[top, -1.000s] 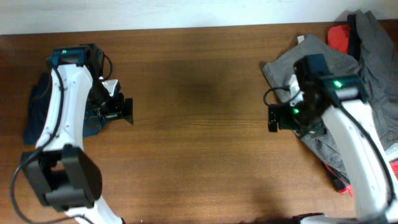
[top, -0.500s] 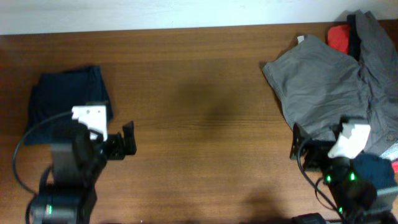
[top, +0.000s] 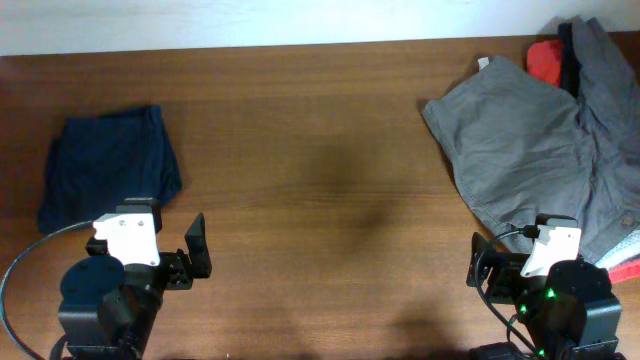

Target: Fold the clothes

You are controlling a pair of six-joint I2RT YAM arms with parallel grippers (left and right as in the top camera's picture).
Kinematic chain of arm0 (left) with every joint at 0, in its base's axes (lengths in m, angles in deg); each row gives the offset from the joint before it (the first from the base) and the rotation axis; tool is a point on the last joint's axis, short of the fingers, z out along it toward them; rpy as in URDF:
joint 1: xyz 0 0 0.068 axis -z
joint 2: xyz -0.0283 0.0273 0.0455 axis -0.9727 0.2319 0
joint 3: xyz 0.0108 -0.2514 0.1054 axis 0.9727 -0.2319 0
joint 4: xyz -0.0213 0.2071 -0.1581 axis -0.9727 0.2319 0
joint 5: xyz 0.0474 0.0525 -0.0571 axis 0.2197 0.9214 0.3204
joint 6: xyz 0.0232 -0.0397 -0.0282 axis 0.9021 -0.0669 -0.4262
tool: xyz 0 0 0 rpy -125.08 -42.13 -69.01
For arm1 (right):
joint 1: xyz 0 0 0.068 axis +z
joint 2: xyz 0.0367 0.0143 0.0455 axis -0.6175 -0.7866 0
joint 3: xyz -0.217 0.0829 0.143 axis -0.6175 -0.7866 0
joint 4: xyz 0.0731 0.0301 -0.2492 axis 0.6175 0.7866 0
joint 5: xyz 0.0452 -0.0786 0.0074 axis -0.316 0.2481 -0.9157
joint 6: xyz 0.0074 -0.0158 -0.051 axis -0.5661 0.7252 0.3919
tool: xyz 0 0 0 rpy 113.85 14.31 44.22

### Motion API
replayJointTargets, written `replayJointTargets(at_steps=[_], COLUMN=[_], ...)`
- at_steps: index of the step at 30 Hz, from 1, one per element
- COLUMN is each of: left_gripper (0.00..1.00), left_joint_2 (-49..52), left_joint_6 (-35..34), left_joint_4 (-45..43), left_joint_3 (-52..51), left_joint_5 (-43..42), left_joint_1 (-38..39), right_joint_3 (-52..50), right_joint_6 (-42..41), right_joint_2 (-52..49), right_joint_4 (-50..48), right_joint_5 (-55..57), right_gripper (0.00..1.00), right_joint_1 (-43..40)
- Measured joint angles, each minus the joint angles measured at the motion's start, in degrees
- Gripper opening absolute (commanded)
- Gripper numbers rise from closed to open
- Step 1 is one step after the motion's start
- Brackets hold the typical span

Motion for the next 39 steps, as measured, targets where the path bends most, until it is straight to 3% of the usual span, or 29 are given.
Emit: replayJointTargets(at_steps=[13, 23, 36, 39], left_gripper=[0.99, 0.99, 0.99, 0.99], left_joint_2=[0.0, 0.07, 0.07, 0.07], left_joint_6=[0.0, 0.0, 0.0, 0.0], left_joint_4=[0.02, 0.2, 0.2, 0.2], left_joint_3=[-0.04, -0.15, -0.2, -0.2], left_joint_5=[0.02, 0.02, 0.02, 0.02], left_joint_1=[0.0, 0.0, 0.0, 0.0], right_joint_3=[-0.72, -22.18, -46.47, -49.07], right_joint_6=[1.22, 10.19, 11.19, 11.21], right_joint_2=[5.25, 25.38, 25.81, 25.81], right_joint_4=[-0.17, -20.02, -56.65, -55.65], right_joint_5=[-0.02, -4.55, -5.31, -5.44], right_gripper=[0.99, 0.99, 0.98, 0.99], right_joint_1=[0.15, -0.44, -3.15, -3.15])
